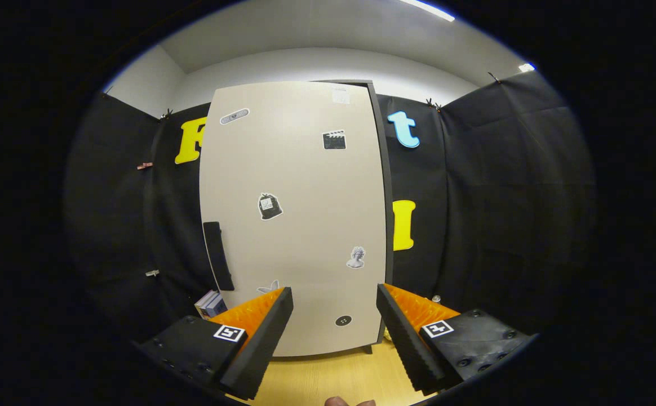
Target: Open the shoe cabinet door, grab the shoes and put them into the shoe cabinet, then close the shoe cabinet door.
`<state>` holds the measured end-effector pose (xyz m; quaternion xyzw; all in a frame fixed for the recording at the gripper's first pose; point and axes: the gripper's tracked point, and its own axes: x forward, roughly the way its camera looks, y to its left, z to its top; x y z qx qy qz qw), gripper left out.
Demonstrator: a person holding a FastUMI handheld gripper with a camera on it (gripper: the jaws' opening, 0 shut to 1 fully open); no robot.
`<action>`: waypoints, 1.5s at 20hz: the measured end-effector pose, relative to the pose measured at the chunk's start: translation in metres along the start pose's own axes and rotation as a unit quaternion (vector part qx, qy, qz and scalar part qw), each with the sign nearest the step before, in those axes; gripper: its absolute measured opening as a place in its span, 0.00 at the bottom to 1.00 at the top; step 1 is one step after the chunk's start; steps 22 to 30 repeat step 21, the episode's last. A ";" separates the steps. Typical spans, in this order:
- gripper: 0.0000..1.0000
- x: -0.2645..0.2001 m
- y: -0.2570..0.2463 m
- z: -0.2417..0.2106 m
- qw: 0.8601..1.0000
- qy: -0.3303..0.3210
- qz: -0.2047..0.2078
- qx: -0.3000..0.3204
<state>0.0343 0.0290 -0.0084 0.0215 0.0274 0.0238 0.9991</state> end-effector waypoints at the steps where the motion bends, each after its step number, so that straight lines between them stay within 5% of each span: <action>1: 0.98 0.003 0.001 -0.002 1.000 0.002 0.001 -0.003; 30: 0.98 0.008 0.024 -0.004 1.000 -0.006 0.009 -0.008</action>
